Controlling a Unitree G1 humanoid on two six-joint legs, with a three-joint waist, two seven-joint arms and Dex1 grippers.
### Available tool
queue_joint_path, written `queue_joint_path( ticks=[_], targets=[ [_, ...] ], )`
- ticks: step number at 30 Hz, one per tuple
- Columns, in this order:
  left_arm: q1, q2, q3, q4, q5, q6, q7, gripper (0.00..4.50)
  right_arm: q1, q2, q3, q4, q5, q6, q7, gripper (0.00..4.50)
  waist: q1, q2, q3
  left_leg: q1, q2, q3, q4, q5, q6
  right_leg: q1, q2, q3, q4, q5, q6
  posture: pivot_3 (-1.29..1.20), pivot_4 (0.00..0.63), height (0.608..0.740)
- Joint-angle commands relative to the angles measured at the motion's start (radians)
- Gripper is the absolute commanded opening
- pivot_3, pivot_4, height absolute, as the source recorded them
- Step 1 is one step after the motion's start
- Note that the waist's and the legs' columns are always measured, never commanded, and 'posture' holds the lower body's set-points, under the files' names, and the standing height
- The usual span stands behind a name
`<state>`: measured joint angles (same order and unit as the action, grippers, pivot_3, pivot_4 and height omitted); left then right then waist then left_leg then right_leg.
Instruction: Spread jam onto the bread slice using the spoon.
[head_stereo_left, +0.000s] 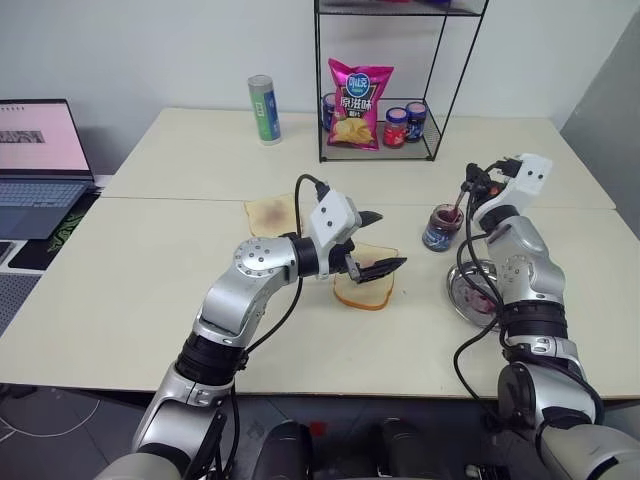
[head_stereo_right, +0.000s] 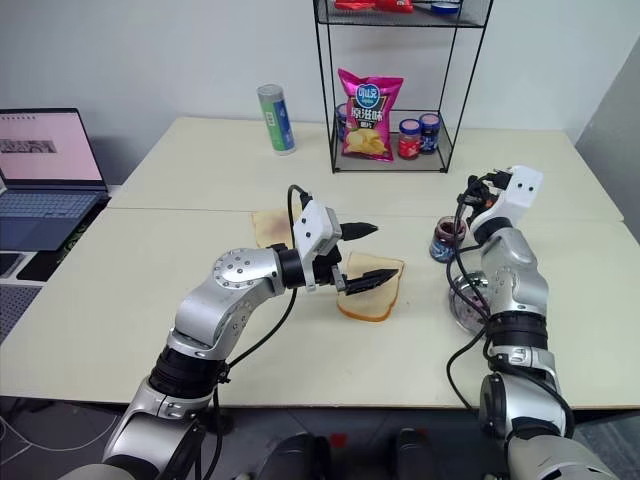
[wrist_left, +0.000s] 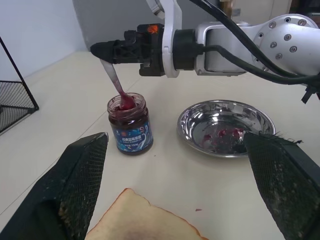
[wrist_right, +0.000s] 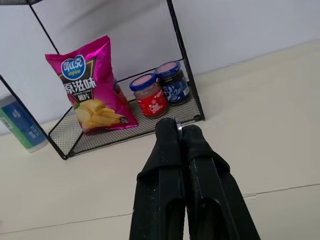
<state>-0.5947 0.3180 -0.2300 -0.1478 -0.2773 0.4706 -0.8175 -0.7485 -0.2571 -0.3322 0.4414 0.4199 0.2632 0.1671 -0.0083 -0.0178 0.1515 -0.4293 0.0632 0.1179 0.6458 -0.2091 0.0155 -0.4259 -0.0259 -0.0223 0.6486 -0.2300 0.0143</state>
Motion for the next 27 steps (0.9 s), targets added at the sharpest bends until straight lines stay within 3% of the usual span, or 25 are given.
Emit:
queue_joint_path(
  ticks=[1,27],
  targets=[
    [-0.014,-0.001,0.0,-0.03,-0.006,-0.012,-0.003,4.5,-0.034,0.018,-0.053,-0.042,0.065,0.028,-0.03,0.05,0.0,0.0,0.0,0.0,0.0,0.0,0.0,0.0,0.0,0.0,0.0,0.0,0.0,0.0,0.0,0.0,0.15,0.74],
    [-0.014,0.004,0.002,-0.025,-0.004,-0.019,-0.007,4.5,-0.042,0.049,-0.169,-0.036,0.194,0.09,-0.117,0.05,-0.002,0.0,0.0,0.0,0.0,0.0,0.0,0.0,0.0,0.0,0.0,0.0,0.0,0.0,0.0,0.0,0.15,0.74]
  ],
)
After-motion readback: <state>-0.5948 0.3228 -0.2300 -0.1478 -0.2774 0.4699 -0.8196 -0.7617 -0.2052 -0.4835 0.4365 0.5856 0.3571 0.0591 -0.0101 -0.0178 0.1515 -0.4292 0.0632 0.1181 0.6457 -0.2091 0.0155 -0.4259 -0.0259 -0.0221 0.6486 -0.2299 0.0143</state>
